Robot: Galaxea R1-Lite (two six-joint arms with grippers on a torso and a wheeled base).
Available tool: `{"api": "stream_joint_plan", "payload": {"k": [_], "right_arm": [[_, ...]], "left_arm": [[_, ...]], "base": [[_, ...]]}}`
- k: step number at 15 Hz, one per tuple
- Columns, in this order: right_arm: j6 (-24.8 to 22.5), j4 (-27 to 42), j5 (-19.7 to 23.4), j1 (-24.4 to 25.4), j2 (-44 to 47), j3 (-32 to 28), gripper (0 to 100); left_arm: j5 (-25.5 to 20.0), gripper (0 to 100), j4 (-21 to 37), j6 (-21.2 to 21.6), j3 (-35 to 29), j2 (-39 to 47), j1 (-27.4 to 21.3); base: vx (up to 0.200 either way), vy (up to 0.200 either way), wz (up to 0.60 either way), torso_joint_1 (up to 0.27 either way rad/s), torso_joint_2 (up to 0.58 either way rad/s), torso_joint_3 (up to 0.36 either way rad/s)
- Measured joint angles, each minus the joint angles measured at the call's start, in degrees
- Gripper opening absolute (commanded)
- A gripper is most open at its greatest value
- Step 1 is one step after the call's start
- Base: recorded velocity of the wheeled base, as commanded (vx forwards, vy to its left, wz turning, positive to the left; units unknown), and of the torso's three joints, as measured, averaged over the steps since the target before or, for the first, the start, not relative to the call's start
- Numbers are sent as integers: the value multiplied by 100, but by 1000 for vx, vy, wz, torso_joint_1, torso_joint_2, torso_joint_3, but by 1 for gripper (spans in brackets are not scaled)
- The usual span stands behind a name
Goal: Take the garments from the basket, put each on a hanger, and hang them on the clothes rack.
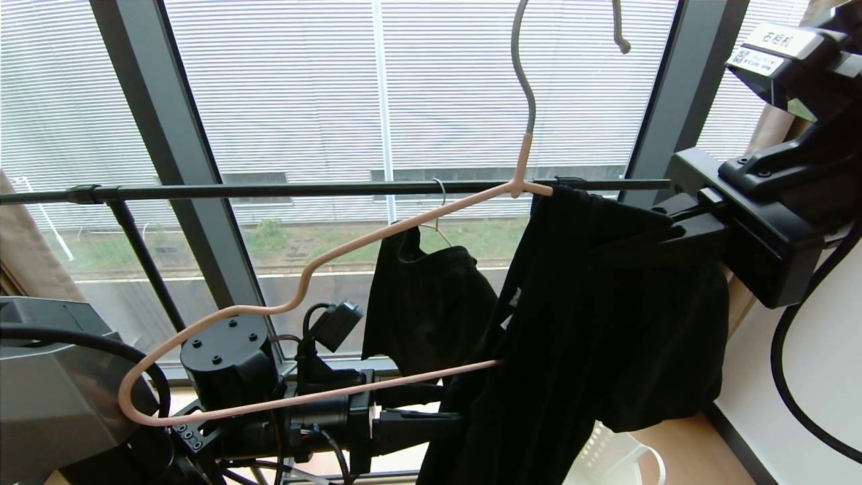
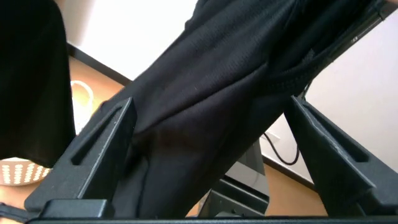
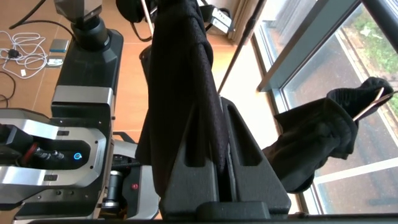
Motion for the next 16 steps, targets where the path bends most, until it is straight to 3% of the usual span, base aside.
{"api": "stream_joint_plan", "payload": {"k": [5,14,16], "right_arm": [[2,-26,22,-88,-2,108,0],[2,-329,22,-761,-44,367,0],[6,-661,27,-948,-51,497,0]], "left_arm": [[-6,0,0,9,16,-39,213],[-37,0,0,9,134,-456,625],[-35,0,0,9,143,-494,701]], "base": [[0,0,0,0,0,0],[0,0,0,0,0,0],[0,0,0,0,0,0]]}}
